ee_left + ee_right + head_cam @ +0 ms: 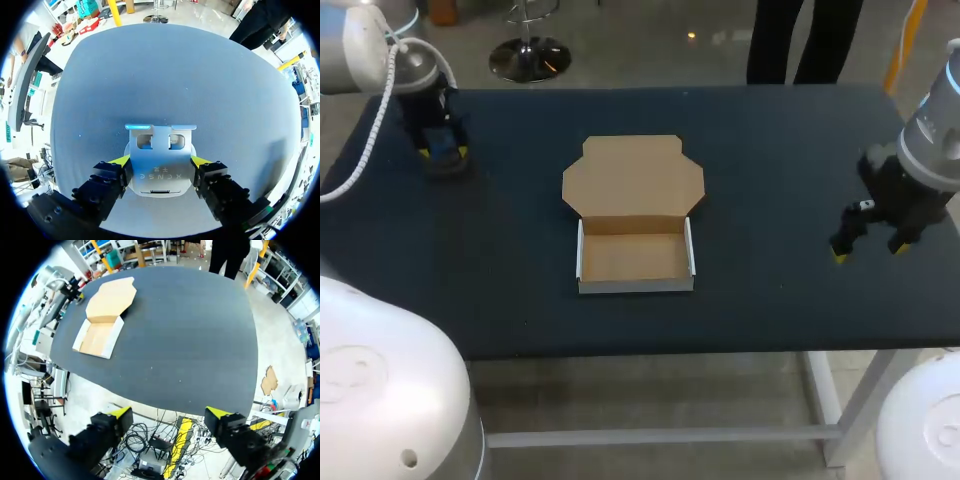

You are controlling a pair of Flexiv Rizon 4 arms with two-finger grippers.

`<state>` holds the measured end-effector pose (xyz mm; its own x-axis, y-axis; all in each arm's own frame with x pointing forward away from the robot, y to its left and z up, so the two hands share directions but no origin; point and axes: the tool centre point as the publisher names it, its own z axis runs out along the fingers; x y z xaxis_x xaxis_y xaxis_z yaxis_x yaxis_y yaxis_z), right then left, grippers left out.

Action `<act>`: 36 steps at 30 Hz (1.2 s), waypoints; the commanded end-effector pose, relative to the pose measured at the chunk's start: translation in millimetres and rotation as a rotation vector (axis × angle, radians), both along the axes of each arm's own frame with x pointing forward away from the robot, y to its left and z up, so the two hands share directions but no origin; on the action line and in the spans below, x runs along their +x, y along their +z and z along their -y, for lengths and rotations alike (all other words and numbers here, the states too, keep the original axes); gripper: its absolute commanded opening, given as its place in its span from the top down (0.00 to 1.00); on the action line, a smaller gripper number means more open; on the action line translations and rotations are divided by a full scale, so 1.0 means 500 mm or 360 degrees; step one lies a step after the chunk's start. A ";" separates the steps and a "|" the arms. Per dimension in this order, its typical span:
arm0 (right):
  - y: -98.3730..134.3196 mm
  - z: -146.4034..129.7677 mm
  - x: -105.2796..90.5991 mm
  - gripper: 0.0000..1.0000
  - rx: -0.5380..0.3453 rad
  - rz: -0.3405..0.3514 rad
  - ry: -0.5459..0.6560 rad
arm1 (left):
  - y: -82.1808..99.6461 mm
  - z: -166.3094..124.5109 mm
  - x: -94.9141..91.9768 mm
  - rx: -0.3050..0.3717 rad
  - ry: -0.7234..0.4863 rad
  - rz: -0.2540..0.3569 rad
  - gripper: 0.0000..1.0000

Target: Assemble the packaging by folding the flat box into shape, placing the metal phone stand inside, and closing the box properly

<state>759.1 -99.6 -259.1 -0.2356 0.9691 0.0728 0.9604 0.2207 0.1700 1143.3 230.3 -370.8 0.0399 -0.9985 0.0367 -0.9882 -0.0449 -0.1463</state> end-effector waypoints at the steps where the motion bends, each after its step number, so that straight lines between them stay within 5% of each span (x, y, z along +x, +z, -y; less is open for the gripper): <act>1: 0.010 -0.006 0.006 0.00 0.0009 0.0066 0.0077 | 0.041 0.012 -0.071 0.0013 -0.0022 0.0119 1.00; 12: 0.019 -0.032 0.037 0.00 0.0029 0.0432 0.0520 | 0.068 0.055 -0.159 0.0057 -0.0117 0.0126 1.00; 21: 0.010 -0.061 0.066 0.00 0.0194 0.0741 0.0877 | 0.103 0.087 -0.232 0.0047 -0.0185 0.0126 1.00; 36: -0.044 -0.120 0.111 0.00 0.0365 0.0835 0.1109 | 0.125 0.122 -0.314 0.0057 -0.0208 0.0100 1.00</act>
<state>810.7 -41.2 -272.2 -0.8164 0.5762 -0.0384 0.4457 0.6710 0.5926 995.1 170.3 -312.9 -0.0936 -0.9956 0.0066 -0.9820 0.0912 -0.1652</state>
